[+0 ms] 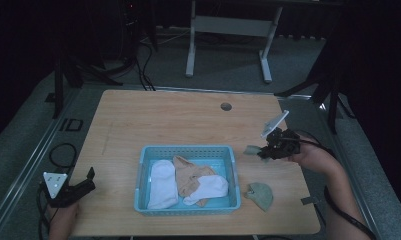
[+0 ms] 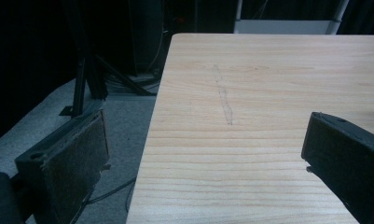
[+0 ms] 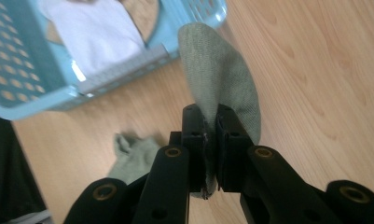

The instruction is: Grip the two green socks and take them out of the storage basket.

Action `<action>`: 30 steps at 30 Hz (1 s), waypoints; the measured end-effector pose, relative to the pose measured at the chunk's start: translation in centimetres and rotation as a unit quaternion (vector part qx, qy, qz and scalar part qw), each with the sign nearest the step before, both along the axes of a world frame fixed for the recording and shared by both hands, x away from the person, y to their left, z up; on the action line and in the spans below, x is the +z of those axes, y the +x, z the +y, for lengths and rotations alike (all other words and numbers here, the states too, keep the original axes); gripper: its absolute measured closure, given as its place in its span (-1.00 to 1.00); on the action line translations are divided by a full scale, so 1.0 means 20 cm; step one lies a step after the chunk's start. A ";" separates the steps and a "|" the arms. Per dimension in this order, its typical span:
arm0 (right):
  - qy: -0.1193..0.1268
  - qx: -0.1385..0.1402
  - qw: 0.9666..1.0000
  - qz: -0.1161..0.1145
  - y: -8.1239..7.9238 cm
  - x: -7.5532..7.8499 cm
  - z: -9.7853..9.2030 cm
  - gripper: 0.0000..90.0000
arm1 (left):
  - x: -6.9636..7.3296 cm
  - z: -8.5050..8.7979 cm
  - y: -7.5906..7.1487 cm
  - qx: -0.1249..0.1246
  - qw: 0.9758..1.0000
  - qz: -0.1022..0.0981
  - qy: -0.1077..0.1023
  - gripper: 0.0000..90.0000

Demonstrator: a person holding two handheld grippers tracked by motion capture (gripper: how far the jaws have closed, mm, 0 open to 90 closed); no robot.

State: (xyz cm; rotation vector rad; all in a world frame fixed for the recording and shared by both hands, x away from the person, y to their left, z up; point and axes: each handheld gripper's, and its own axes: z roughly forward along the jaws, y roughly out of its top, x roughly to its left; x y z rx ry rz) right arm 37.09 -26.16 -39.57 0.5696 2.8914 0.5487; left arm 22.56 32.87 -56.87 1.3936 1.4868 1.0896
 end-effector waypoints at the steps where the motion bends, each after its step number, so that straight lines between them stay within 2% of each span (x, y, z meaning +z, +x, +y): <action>1: 0.004 -0.004 1.000 0.003 0.01 -0.02 -0.01 0.86 | 0.00 0.00 0.00 0.000 1.000 0.000 0.000 -0.99; 2: 0.004 -0.004 1.000 0.003 0.01 -0.02 -0.01 0.86 | 0.00 0.00 0.00 0.000 1.000 0.000 0.000 -0.99; 3: 0.003 -0.007 1.000 0.006 0.02 -0.06 -0.03 0.86 | 0.00 0.00 0.00 0.000 1.000 0.000 0.000 -0.99; 11: 0.002 -0.023 0.999 0.024 0.06 -0.22 -0.08 0.86 | 0.00 0.00 0.00 -0.001 1.000 0.000 0.000 -0.99; 16: -0.006 -0.038 0.999 0.024 0.09 -0.33 -0.10 0.86 | 0.00 0.00 0.00 -0.001 1.000 0.000 0.001 -0.99; 19: -0.016 -0.042 0.998 0.036 0.09 -0.42 -0.10 0.86 | 0.00 0.00 0.00 -0.001 1.000 -0.001 0.001 -0.99; 24: -0.011 -0.049 0.997 0.058 0.08 -0.54 -0.11 0.84 | 0.00 0.00 0.00 -0.001 1.000 -0.001 0.001 -0.99; 27: -0.005 -0.049 0.996 0.069 0.07 -0.58 -0.11 0.74 | 0.00 0.00 0.00 -0.001 1.000 0.000 0.001 -0.99; 30: 0.010 -0.054 0.996 0.066 0.06 -0.56 -0.12 0.52 | 0.00 0.00 0.00 0.000 1.000 -0.001 0.001 -0.99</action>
